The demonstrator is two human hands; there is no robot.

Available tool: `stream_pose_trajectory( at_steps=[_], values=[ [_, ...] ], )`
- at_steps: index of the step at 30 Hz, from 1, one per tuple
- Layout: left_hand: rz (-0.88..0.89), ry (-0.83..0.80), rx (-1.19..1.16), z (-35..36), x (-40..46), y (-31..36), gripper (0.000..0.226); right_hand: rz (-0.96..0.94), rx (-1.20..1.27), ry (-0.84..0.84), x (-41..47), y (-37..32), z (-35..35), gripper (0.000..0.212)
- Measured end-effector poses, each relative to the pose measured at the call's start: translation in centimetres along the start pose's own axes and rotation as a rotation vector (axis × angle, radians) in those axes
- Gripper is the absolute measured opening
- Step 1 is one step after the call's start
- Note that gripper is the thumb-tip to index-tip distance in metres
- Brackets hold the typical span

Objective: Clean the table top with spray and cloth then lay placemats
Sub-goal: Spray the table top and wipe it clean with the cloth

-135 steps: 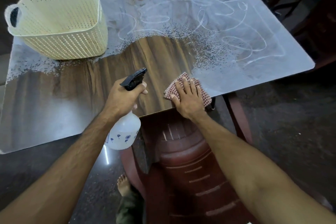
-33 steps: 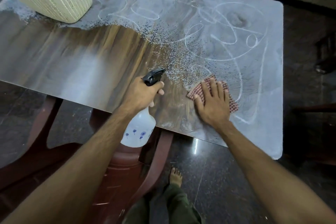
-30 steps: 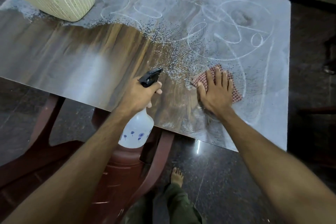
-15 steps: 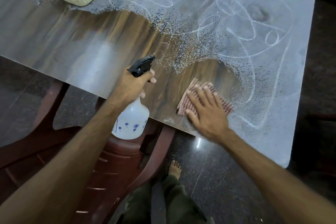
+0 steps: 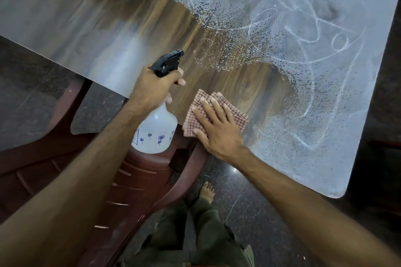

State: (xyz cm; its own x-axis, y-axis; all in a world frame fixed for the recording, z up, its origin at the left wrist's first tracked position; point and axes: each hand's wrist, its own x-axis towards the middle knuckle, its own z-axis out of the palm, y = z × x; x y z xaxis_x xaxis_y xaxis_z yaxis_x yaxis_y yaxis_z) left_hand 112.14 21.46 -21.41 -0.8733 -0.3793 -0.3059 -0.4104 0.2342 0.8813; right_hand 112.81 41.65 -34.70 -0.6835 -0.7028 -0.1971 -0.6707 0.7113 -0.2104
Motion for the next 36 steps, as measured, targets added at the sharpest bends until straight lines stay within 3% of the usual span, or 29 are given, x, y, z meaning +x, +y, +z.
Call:
stream_pose_trajectory(
  at_steps=[5, 9, 14, 18, 22, 27, 29, 33, 36],
  values=[
    [-0.011, 0.001, 0.013, -1.3, 0.0, -0.7, 0.013, 0.180, -0.037, -0.015, -1.9, 5.5, -1.0, 0.066],
    [-0.014, -0.013, 0.004, -1.7, -0.1, -1.1, 0.015, 0.382, 0.048, 0.057, 3.1, 4.2, -1.9, 0.068],
    [-0.011, -0.059, 0.000, -1.8, -0.3, -0.9, 0.007, 0.256, 0.022, 0.040, 4.1, -2.1, -1.0, 0.065],
    [-0.002, -0.092, 0.016, -2.8, -0.3, -0.4, 0.007, 0.227, 0.036, 0.030, -0.1, -1.1, -0.2, 0.064],
    [-0.001, -0.124, 0.013, -3.3, -0.1, -0.3, 0.007, 0.395, 0.023, 0.027, -2.4, 3.3, -0.8, 0.065],
    [0.008, -0.122, 0.006, -3.3, 0.7, -0.4, 0.008, 0.591, 0.069, 0.101, 3.6, 7.0, -2.6, 0.068],
    [-0.001, -0.109, 0.007, -3.1, 1.2, -0.5, 0.008, 0.529, 0.059, 0.090, 6.1, 5.9, -2.7, 0.069],
    [-0.004, -0.099, 0.021, -2.4, 2.3, -0.3, 0.006, 0.183, -0.005, 0.065, 6.1, 1.3, -1.7, 0.066],
    [-0.024, -0.072, 0.025, -1.5, 3.6, -0.1, 0.006, 0.051, -0.001, 0.057, 7.8, 1.2, -2.3, 0.063]
  ],
)
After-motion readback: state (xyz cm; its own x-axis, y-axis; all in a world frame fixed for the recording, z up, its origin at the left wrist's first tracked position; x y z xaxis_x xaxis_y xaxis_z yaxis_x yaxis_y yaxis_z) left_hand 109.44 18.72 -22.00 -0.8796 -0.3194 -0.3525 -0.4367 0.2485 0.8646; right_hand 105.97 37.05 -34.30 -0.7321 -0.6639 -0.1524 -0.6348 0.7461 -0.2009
